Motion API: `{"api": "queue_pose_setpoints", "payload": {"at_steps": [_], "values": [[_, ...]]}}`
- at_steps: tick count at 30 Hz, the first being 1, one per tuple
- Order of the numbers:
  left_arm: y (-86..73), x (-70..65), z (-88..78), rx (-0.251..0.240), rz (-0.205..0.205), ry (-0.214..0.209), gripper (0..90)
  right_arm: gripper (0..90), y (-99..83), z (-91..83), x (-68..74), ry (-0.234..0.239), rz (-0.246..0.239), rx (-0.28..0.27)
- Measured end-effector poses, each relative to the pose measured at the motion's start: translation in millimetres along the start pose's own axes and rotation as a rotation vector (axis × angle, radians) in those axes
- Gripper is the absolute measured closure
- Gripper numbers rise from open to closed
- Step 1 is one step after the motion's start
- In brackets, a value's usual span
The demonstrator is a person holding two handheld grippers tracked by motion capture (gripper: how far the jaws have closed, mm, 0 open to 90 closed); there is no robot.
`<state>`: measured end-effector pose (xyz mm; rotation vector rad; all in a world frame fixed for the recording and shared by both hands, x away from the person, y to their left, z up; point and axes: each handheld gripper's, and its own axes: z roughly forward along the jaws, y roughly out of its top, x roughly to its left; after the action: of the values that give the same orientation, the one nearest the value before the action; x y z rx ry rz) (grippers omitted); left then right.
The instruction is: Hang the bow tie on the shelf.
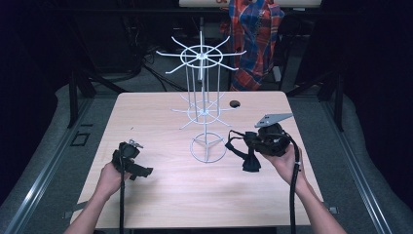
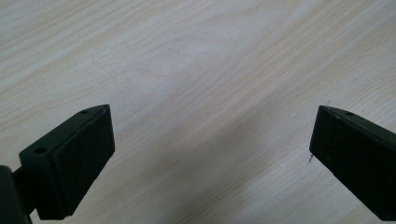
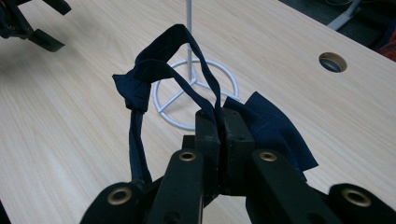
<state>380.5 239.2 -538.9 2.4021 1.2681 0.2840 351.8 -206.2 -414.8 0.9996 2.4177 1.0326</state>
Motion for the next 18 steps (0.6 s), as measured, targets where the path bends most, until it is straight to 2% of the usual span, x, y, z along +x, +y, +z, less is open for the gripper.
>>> {"api": "queue_pose_setpoints", "payload": {"at_steps": [5, 12, 18], "values": [[0.0, -0.5, -0.2, -0.003, 0.001, -0.001, 0.1, 86.5, 2.2, -6.6, 1.8, -0.001, -0.007, -0.013], [0.1, -0.6, -0.1, -0.002, 0.002, -0.003, 0.1, 86.4, 6.5, -15.0, 3.8, 0.011, -0.004, -0.067], [-0.1, -0.3, -0.2, -0.002, 0.001, -0.004, 0.1, 86.4, 9.5, -16.4, 4.1, 0.009, -0.01, -0.077]]}}
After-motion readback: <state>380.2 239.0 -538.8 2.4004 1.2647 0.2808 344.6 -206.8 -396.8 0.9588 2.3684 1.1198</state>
